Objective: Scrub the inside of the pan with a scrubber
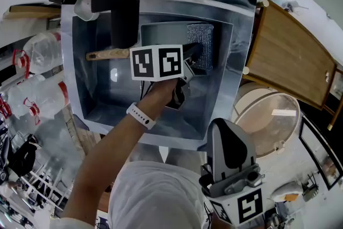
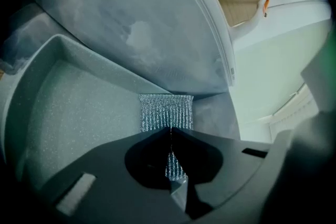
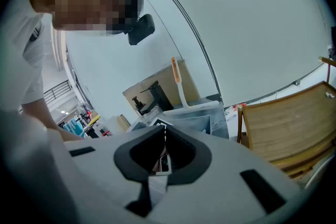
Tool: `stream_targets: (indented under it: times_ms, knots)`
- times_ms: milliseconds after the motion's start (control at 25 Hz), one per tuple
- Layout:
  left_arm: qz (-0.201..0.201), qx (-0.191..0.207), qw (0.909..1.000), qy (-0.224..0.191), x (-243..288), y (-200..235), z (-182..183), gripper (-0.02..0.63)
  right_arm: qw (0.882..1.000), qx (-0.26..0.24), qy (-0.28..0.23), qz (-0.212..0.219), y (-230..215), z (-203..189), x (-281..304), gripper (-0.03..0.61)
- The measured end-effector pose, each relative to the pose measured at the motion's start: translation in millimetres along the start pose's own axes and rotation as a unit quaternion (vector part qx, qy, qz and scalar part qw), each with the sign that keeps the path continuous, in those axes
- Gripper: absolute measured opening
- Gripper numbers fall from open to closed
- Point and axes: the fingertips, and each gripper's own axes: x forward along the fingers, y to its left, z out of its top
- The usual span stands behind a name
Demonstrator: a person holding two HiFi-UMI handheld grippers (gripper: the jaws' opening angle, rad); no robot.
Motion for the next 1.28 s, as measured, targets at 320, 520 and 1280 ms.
stream_targets:
  times_ms: [320, 520, 1280]
  knots:
    - [0.011, 0.0, 0.9999, 0.001, 0, -2, -1, 0.009, 1.0, 0.002, 0.0, -0.002, 2, -1, -2, 0.008]
    - [0.01, -0.003, 0.9999, 0.012, -4, -3, -17, 0.009, 1.0, 0.003, -0.001, 0.0, 5, -2, -3, 0.006]
    - [0.027, 0.203, 0.9757, -0.079, -105, -77, -18, 0.008, 0.999, -0.035, -0.039, 0.002, 35, 36, -39, 0.008]
